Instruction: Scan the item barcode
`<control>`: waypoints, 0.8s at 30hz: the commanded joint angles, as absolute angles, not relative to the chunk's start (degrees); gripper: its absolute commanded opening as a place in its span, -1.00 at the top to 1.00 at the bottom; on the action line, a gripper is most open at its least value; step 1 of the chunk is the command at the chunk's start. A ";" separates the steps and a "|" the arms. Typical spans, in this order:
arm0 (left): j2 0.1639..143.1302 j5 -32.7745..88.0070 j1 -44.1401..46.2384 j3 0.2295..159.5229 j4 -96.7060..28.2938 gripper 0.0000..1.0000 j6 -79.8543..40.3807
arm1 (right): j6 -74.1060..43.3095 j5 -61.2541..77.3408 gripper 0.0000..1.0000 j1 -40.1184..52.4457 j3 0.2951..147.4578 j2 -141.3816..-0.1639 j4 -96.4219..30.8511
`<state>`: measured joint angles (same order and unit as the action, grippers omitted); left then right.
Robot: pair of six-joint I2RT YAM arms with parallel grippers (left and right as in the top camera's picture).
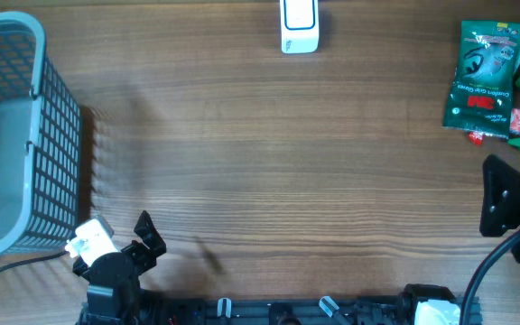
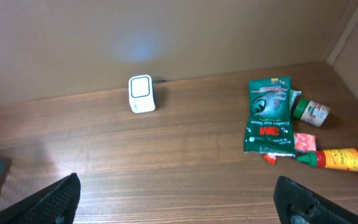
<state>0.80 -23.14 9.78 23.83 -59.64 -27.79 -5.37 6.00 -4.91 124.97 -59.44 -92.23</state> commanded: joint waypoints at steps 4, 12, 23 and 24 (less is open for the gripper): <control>0.38 -23.88 9.47 23.57 -59.53 -1.00 -28.36 | -5.96 8.05 -0.99 -4.86 120.90 -58.92 -91.98; 0.38 -23.86 9.47 23.57 -59.53 -1.00 -28.36 | -5.98 7.53 -1.00 -4.86 101.10 -46.15 -77.23; 0.38 -23.88 9.47 23.57 -59.53 -1.00 -28.38 | -6.35 7.27 -1.00 -4.86 56.66 -20.47 -40.80; 0.38 -23.88 9.47 23.57 -59.53 -1.00 -28.38 | -6.33 7.29 -1.00 -4.86 53.17 -18.85 -38.02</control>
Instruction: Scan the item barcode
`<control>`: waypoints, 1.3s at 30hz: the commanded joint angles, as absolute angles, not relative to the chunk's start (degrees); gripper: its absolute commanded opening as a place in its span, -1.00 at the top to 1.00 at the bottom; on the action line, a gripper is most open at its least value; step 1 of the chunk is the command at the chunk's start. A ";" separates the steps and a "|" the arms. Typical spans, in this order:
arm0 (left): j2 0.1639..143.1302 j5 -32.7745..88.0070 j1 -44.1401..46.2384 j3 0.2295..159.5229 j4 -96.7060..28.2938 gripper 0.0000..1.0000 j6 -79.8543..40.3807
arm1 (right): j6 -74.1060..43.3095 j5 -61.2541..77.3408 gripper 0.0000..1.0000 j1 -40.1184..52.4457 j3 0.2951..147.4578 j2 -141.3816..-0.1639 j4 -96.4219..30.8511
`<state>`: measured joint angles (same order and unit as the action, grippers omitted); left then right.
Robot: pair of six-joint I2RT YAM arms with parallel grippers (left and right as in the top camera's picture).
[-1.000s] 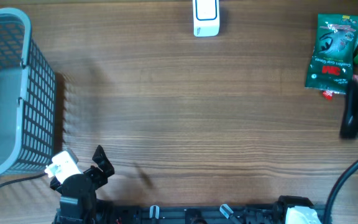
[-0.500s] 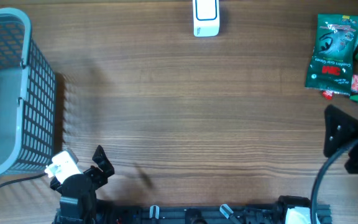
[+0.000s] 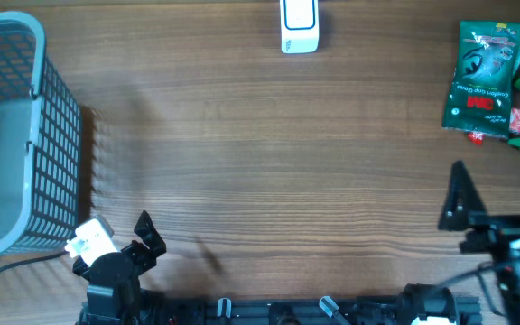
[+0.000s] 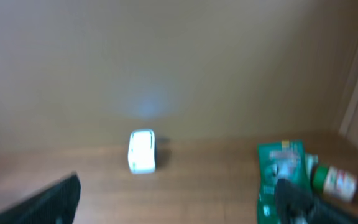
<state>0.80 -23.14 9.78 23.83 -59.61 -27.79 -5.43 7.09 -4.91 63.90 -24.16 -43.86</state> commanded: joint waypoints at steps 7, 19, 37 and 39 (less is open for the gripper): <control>0.38 -23.86 9.47 23.57 -59.53 -1.00 -28.36 | -6.39 7.33 -0.99 -4.86 30.63 -10.48 -15.79; 0.38 -23.88 9.47 23.57 -59.53 -1.00 -28.36 | -6.35 7.33 -0.99 -3.01 6.79 -0.19 7.42; 0.38 -23.86 9.47 23.57 -59.53 -1.00 -28.36 | -6.13 7.11 -1.00 -2.96 0.30 -0.75 0.45; 0.38 -23.88 9.47 23.57 -59.53 -1.00 -28.38 | -6.13 7.11 -1.00 -2.96 0.30 -0.80 0.45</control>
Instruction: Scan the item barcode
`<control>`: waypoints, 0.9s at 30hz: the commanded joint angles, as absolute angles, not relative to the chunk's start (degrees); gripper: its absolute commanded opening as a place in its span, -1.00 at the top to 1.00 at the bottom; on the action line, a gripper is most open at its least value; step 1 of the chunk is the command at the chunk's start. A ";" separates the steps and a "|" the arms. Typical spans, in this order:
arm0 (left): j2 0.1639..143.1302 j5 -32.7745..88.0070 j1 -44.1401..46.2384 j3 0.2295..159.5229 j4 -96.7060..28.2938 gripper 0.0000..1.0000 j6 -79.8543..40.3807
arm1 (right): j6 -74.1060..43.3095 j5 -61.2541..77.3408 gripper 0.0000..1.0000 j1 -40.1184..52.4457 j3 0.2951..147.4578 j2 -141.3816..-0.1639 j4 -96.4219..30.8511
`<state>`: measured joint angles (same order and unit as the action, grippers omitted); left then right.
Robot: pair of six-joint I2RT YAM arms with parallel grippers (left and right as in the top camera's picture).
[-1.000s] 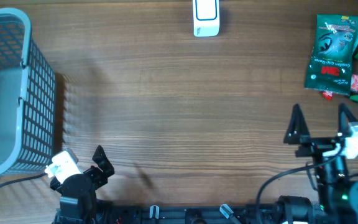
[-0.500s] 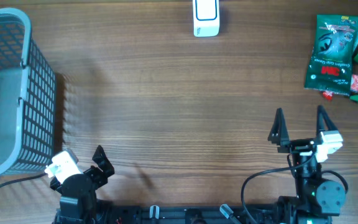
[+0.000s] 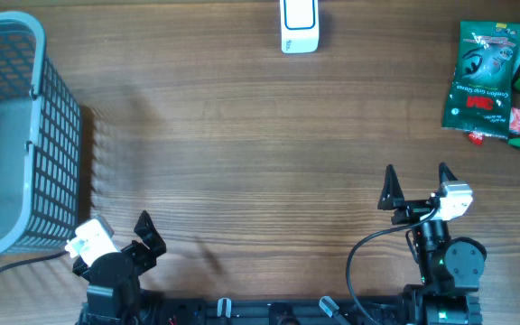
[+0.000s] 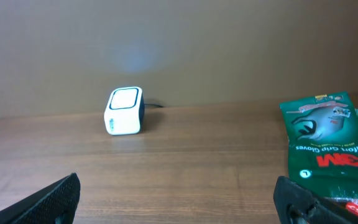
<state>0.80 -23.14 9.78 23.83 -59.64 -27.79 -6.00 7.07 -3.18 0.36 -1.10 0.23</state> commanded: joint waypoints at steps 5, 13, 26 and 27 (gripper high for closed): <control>0.38 -23.88 9.47 23.57 -59.53 -1.00 -28.36 | -6.15 7.11 -1.00 -2.96 0.30 -0.80 0.45; 0.38 -23.88 9.47 23.57 -59.53 -1.00 -28.36 | -6.15 7.11 -1.00 -2.96 0.30 -0.80 0.45; 0.19 -16.71 9.50 23.49 -56.73 -1.00 -28.56 | -6.13 7.11 -0.99 -2.96 0.30 -0.80 0.43; 0.19 -16.71 9.15 23.40 -54.83 -1.00 -28.56 | -6.15 7.11 -1.00 -2.96 0.30 -0.80 0.45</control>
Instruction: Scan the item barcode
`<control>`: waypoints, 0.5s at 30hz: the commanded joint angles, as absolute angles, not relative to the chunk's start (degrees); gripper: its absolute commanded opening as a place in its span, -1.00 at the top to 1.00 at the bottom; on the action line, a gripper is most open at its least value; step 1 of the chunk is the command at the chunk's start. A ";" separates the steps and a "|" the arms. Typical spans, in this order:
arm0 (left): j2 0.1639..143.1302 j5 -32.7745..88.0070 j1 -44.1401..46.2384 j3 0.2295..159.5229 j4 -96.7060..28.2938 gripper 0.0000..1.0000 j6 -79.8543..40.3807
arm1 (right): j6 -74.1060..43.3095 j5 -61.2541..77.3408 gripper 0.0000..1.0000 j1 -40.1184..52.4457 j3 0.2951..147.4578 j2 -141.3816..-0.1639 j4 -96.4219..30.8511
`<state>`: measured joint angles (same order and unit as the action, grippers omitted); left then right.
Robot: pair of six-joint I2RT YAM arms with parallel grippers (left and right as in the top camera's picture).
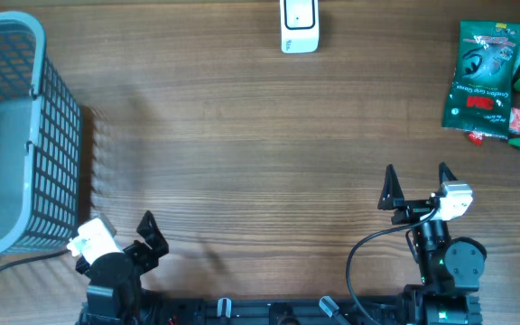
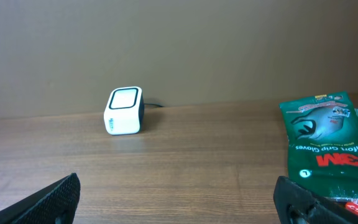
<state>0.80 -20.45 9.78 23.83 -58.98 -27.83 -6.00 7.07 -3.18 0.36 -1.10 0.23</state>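
The white barcode scanner [image 1: 299, 25] stands at the table's far edge, and shows as a small white box [image 2: 124, 111] in the right wrist view. The items lie at the far right: a green 3M glove packet [image 1: 483, 77] [image 2: 328, 146], a green-capped jar, a pink sachet [image 1: 518, 119] and a red sauce bottle. My right gripper [image 1: 415, 181] [image 2: 179, 202] is open and empty near the front edge, low over the wood and facing the scanner. My left gripper [image 1: 149, 236] sits at the front left, with only one finger showing.
A grey mesh basket [image 1: 52, 108] fills the left side of the table. Black cables loop around the right arm's base [image 1: 368, 262] at the front edge. A brown wall [image 2: 179, 43] rises behind the scanner.
The left gripper's visible finger has shifted slightly toward the front edge. My right gripper, the scanner and the items are where they were.
At first my right gripper was at the table's right edge, looking down on the scanner and items. Then it was at the front right, wide open, its view blurred. After that it stood low, further left, facing the scanner, and it stays there now.
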 commanded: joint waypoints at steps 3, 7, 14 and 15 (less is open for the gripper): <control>0.19 -16.45 7.31 22.09 -47.46 -1.00 -27.09 | -6.15 7.11 -0.99 -2.96 0.30 -0.80 0.43; 0.19 -11.77 4.58 17.82 -33.39 -1.00 -19.42 | -6.13 7.11 -0.99 -2.96 0.30 -0.80 0.45; 0.19 -3.88 1.15 10.20 -15.59 -1.00 -8.95 | -6.11 7.11 -0.99 -2.96 0.30 -0.80 0.43; 0.19 -3.92 0.58 9.65 -15.22 -1.00 -8.95 | -6.13 7.11 -1.00 -2.96 0.30 -0.80 0.43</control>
